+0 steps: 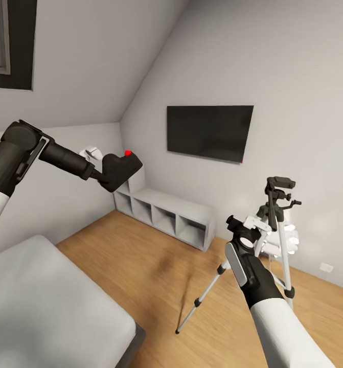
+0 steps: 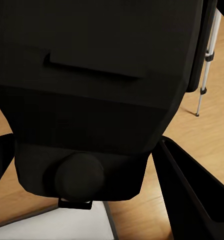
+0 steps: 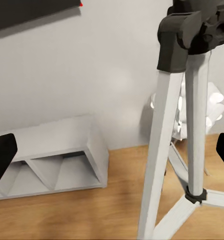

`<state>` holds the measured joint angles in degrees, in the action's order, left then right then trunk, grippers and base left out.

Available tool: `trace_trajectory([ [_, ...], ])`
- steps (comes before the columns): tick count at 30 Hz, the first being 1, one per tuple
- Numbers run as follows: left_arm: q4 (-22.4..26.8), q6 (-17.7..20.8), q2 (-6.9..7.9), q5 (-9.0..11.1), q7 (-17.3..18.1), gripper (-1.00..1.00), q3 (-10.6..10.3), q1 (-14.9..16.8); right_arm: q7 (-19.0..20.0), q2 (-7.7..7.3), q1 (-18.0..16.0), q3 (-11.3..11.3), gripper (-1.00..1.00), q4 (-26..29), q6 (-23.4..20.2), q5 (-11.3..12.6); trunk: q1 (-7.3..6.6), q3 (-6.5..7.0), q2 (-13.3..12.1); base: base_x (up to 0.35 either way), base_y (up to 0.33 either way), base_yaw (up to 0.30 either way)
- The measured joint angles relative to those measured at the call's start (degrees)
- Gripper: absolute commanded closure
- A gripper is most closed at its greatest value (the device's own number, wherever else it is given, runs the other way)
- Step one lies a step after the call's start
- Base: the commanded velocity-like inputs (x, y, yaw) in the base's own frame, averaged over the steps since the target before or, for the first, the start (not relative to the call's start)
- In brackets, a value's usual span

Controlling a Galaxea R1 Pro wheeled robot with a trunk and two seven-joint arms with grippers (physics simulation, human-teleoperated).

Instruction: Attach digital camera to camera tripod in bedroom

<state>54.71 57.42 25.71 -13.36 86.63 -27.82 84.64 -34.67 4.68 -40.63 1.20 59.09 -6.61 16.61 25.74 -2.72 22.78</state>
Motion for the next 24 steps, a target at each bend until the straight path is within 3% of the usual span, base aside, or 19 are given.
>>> trace_trajectory([
  [7,0.1,0.1,0.00,0.0,0.0,1.00,-0.3,0.0,0.0,-0.01,0.0,0.1,-1.00,0.1,0.0,2.5,0.00,0.00,0.0,0.009,0.000,0.000],
  [16,0.1,0.0,-0.02,0.0,0.0,1.00,-0.1,0.0,-0.1,0.00,0.0,0.1,-1.00,0.1,0.0,3.2,-0.01,0.00,0.0,0.042,0.000,0.000],
  [24,0.1,0.1,-0.11,0.0,0.0,1.00,-0.1,0.0,-5.6,-0.04,0.0,0.2,-1.00,0.0,-0.2,7.9,0.00,-0.07,0.0,0.118,0.000,0.000],
])
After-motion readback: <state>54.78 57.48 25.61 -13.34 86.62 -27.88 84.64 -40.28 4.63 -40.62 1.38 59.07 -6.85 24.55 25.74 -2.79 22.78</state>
